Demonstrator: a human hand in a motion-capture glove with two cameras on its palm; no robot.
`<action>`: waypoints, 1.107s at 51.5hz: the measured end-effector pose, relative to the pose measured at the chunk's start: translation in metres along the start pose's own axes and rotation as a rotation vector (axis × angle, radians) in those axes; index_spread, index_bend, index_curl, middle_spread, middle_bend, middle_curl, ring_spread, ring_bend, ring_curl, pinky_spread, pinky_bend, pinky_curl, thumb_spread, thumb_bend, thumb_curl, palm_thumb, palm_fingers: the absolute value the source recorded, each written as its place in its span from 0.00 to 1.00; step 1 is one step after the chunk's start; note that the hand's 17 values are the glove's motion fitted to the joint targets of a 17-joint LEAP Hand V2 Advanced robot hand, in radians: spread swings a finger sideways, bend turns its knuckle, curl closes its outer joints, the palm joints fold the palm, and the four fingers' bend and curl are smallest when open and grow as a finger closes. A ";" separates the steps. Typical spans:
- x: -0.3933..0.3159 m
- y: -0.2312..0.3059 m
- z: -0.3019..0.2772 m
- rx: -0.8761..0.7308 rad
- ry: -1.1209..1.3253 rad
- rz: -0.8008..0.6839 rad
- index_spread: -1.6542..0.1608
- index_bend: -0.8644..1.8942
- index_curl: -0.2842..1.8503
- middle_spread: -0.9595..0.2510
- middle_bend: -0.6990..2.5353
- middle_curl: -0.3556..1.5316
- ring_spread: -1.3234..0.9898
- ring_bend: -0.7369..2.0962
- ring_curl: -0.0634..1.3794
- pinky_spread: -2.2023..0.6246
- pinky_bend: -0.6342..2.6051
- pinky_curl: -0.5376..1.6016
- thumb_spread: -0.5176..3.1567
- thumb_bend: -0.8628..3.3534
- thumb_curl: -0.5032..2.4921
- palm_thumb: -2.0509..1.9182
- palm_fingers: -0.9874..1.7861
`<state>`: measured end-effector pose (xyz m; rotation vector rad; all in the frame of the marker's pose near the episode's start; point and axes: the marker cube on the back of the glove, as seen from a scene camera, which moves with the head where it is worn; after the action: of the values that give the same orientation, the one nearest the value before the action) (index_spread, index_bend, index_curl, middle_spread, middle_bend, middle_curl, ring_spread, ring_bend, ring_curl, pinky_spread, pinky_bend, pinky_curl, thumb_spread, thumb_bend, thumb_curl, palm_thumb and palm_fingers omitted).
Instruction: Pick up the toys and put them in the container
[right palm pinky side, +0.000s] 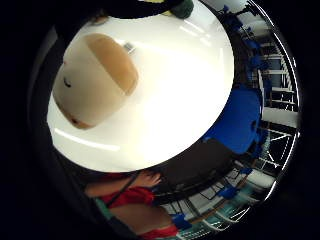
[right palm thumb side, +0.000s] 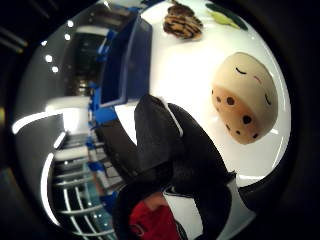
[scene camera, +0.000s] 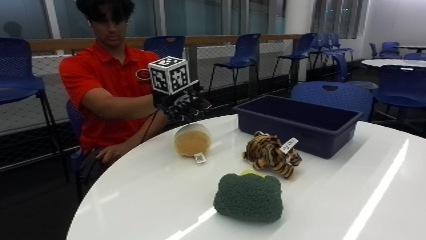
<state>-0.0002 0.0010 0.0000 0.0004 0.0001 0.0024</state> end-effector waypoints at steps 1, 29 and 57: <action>0.000 0.000 0.000 0.000 0.000 0.001 0.86 0.35 0.15 0.77 0.24 0.20 0.57 0.30 0.04 0.78 0.36 0.31 0.26 0.19 0.16 0.50 0.31; 0.001 0.007 0.000 0.003 -0.009 -0.006 0.80 0.36 0.22 0.75 0.26 0.27 0.56 0.32 0.11 0.78 0.42 0.38 0.48 0.19 0.19 0.50 0.27; 0.001 0.008 -0.002 0.016 -0.011 -0.005 0.80 0.36 0.23 0.75 0.26 0.29 0.55 0.32 0.14 0.78 0.41 0.40 0.49 0.19 0.20 0.50 0.27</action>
<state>0.0006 0.0089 -0.0022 0.0160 -0.0110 -0.0026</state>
